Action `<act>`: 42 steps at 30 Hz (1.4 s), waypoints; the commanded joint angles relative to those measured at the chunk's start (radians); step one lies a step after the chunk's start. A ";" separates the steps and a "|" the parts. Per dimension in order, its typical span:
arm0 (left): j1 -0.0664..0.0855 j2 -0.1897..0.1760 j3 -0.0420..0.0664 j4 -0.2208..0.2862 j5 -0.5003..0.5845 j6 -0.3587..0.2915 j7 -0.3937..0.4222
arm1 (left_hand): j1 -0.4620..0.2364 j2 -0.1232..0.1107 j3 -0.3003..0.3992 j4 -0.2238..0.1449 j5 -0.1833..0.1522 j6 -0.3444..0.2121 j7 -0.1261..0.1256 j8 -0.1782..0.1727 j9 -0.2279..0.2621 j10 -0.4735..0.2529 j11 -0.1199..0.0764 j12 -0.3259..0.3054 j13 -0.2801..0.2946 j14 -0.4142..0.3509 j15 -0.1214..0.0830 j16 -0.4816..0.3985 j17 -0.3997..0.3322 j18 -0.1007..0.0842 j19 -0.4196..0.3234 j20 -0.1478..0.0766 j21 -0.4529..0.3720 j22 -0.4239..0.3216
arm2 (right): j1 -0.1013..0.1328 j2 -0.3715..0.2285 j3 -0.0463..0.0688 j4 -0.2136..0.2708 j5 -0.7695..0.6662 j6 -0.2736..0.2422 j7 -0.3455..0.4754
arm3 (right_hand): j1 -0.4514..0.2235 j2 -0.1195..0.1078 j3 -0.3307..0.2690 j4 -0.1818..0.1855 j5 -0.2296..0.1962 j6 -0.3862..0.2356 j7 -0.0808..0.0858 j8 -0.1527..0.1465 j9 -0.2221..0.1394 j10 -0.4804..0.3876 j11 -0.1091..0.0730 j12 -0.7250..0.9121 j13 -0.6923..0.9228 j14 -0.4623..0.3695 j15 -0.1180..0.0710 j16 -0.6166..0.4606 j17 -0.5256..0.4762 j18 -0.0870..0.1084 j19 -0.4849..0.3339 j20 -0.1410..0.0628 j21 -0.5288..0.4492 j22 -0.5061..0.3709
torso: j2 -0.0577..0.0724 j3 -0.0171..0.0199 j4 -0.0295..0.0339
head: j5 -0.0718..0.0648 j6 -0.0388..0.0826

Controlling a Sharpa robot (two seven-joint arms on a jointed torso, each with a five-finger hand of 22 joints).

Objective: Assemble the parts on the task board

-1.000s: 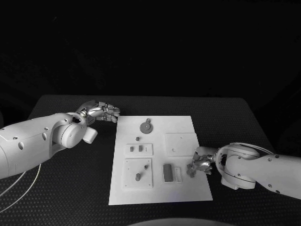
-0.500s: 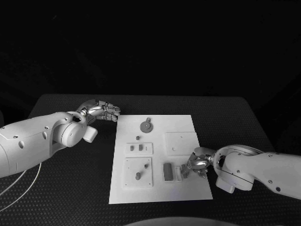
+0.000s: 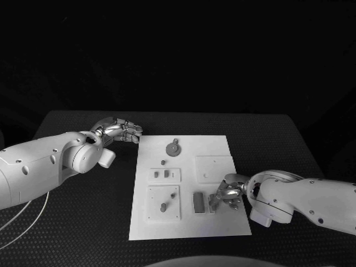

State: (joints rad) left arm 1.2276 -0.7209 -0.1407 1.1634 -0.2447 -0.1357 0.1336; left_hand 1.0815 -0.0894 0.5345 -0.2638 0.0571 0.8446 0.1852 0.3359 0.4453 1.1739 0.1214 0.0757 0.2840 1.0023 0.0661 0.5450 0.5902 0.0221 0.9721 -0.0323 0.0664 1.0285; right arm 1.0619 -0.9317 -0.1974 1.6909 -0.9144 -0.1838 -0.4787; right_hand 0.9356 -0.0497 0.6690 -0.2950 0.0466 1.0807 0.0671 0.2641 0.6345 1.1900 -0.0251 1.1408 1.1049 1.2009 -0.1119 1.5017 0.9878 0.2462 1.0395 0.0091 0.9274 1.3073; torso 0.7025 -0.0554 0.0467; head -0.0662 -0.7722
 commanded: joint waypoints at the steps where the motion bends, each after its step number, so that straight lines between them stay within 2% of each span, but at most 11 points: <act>1: 0.001 0.001 0.001 0.003 -0.001 0.015 0.006 | -0.006 -0.003 0.000 0.002 0.002 -0.007 -0.001 0.003 -0.001 -0.005 0.001 -0.004 0.001 0.006 0.001 -0.004 0.002 -0.010 -0.002 0.000 0.003 -0.001 | -0.001 0.004 -0.001 0.003 -0.002 0.029 0.006 | 0.030 0.018 -0.003 0.000 0.004 -0.006 0.011 0.003 0.001 0.008 -0.006 0.005 -0.001 0.001 -0.007 0.003 0.000 0.016 0.001 -0.003 0.002 0.017 | 0.000 0.0011 0.0003 | 0.002 -0.001; 7: 0.001 0.001 0.001 0.003 -0.001 0.015 0.006 | -0.006 -0.003 0.000 0.002 0.002 -0.007 -0.001 0.003 -0.002 -0.005 0.001 -0.004 0.001 0.006 0.001 -0.005 0.002 -0.010 -0.002 0.000 0.003 -0.001 | -0.002 0.005 -0.001 0.003 -0.015 0.038 0.005 | 0.030 0.018 -0.003 0.000 0.004 -0.006 0.011 0.003 0.001 0.007 -0.006 0.004 -0.001 0.001 -0.007 0.003 0.000 0.016 0.000 -0.003 0.002 0.017 | 0.000 0.0006 -0.0016 | 0.004 0.000; 15: 0.001 0.000 0.001 0.002 -0.001 0.015 0.005 | -0.006 -0.003 0.000 0.002 0.001 -0.007 -0.001 0.003 -0.002 -0.005 0.001 -0.004 0.001 0.006 0.001 -0.005 0.003 -0.010 -0.002 0.000 0.003 -0.001 | -0.003 0.006 -0.001 -0.001 -0.019 0.048 0.002 | 0.030 0.018 -0.003 0.000 0.004 -0.006 0.011 0.003 0.001 0.007 -0.006 0.004 -0.001 0.000 -0.007 0.003 0.000 0.016 0.000 -0.003 0.001 0.017 | 0.000 0.0016 -0.0007 | 0.005 -0.002; 29: 0.001 0.001 0.001 0.002 -0.001 0.016 0.005 | -0.006 -0.003 0.000 0.002 0.002 -0.007 -0.001 0.003 -0.002 -0.005 0.001 -0.004 0.001 0.006 0.001 -0.006 0.004 -0.010 -0.002 0.000 0.003 -0.001 | -0.008 0.011 -0.001 0.002 -0.020 0.080 0.003 | 0.029 0.017 -0.004 0.000 0.004 -0.006 0.011 0.003 0.000 0.006 -0.005 0.004 -0.001 -0.002 -0.007 0.003 -0.003 0.016 -0.001 -0.003 0.001 0.016 | 0.000 0.0012 -0.0001 | 0.005 -0.005; 42: 0.001 0.000 0.001 0.002 -0.001 0.017 0.005 | -0.006 -0.003 0.000 0.002 0.001 -0.007 -0.001 0.003 -0.002 -0.005 0.001 -0.004 0.002 0.007 0.001 -0.007 0.005 -0.010 -0.003 0.000 0.003 -0.001 | -0.011 0.020 -0.001 -0.015 -0.023 0.034 0.007 | 0.009 0.008 -0.012 0.004 0.004 -0.008 0.014 0.000 -0.004 0.003 -0.003 0.002 -0.001 -0.010 -0.007 0.001 -0.011 0.016 -0.002 0.001 -0.001 0.015 | 0.000 -0.0004 0.0009 | 0.005 -0.003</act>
State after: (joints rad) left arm 1.2276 -0.7217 -0.1407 1.1633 -0.2447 -0.1334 0.1319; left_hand 1.0815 -0.0894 0.5345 -0.2638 0.0571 0.8446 0.1852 0.3359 0.4445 1.1738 0.1214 0.0757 0.2844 1.0023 0.0661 0.5450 0.5939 0.0221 0.9722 -0.0323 0.0664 1.0287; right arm 1.0559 -0.9185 -0.1966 1.6771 -0.9314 -0.1422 -0.4844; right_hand 0.9364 -0.0486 0.6604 -0.2924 0.0454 1.0783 0.0698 0.2705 0.6343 1.1900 -0.0251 1.1408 1.1050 1.1981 -0.1173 1.5016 0.9781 0.2547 1.0394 0.0093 0.9274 1.3081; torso 0.7026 -0.0549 0.0474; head -0.0607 -0.7749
